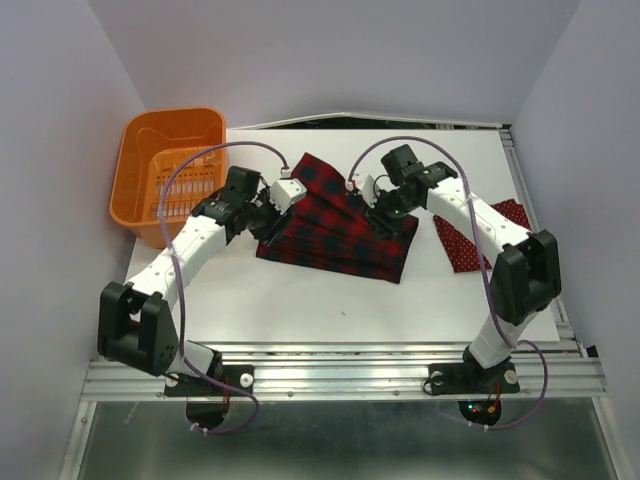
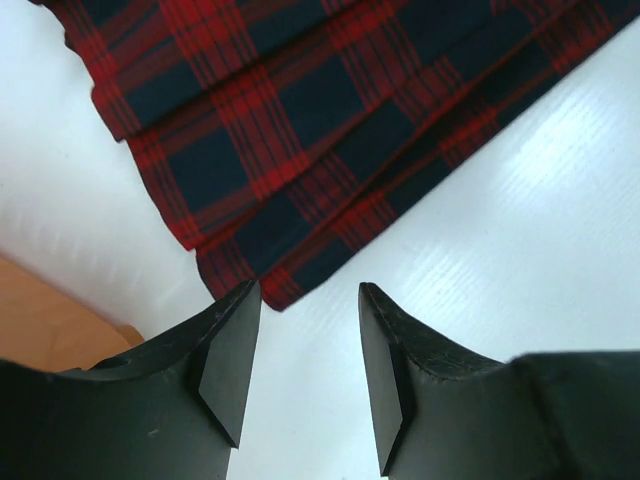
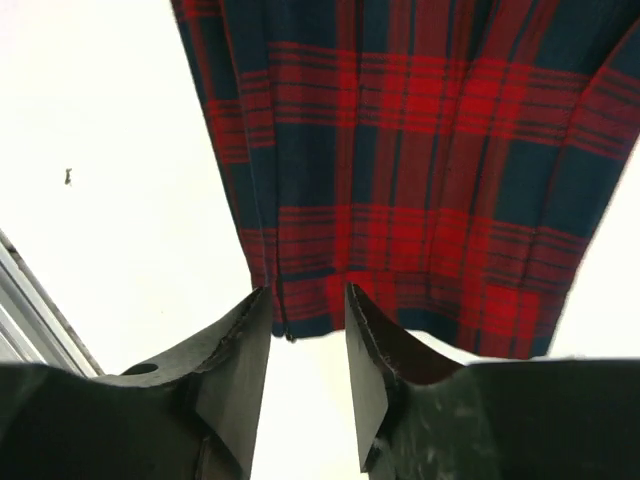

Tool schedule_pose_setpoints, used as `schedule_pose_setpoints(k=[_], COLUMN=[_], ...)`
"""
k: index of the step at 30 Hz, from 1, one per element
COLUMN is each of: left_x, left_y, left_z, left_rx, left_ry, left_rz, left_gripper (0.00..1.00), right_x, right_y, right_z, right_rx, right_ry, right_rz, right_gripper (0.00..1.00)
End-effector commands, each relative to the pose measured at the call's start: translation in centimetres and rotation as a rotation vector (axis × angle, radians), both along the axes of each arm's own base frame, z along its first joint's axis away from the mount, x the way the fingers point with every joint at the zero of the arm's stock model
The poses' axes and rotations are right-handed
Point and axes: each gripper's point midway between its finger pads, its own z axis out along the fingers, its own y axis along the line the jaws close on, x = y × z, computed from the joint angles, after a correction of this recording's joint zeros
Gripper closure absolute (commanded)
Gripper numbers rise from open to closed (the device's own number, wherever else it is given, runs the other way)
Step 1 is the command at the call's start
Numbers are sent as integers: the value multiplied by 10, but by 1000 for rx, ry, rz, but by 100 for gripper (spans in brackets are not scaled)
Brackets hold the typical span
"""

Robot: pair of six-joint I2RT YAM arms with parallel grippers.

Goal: Fold and stack the skirts
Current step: Fold the skirt

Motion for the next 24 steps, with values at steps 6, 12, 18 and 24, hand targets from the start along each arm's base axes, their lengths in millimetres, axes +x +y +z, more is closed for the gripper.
schedule_pose_setpoints(k=[6,12,18,24], left_x=[47,32,27,55], left_y=[-13,-2,10,23], left_z=[-34,-80,-110,-131], left_rx=[45,176,241,335], left_ry=[78,165,219,200], left_rz=[86,-17,27,112], left_gripper=[39,37,54,76], right_x=[7,-10,-22,-63], right_y=[-9,-28,-20,15], right_z=[-88,-139,-135,-119], right_rx=[-120,-220,-188,-132], right_ry=[157,229,272,342], right_rz=[-115,-133,-141,-51], right_gripper=[64,64,46,44])
